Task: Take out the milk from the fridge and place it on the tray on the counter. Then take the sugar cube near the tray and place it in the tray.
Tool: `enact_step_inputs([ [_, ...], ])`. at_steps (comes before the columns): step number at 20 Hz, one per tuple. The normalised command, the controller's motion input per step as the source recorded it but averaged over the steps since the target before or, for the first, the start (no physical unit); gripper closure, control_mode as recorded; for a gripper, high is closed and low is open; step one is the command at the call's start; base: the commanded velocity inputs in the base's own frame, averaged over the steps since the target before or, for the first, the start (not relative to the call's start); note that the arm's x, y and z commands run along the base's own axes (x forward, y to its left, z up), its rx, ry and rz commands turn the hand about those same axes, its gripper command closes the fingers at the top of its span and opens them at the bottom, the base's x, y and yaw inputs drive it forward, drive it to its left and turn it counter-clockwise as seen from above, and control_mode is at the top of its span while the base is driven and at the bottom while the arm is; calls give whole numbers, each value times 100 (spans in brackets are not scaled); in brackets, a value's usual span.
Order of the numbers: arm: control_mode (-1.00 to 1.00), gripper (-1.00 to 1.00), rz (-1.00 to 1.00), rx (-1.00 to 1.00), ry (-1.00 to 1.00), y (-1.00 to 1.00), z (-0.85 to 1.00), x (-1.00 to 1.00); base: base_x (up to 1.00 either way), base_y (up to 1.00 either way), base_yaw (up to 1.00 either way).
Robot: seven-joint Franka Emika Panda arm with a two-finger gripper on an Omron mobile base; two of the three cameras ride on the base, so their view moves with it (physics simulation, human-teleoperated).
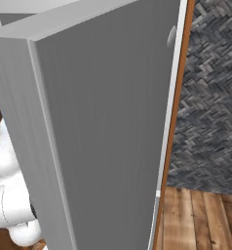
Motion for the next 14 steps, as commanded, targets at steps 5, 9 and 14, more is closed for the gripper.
enact_step_inputs([
  [5, -100, 100, -16, 9, -4, -33, 46, -96, 0, 0, 0],
  [9, -100, 100, -20, 5, 0, -24, 58, -89, 0, 0, 0],
  [14, -100, 100, -23, 2, 10, -28, 77, -82, 0, 0, 0],
])
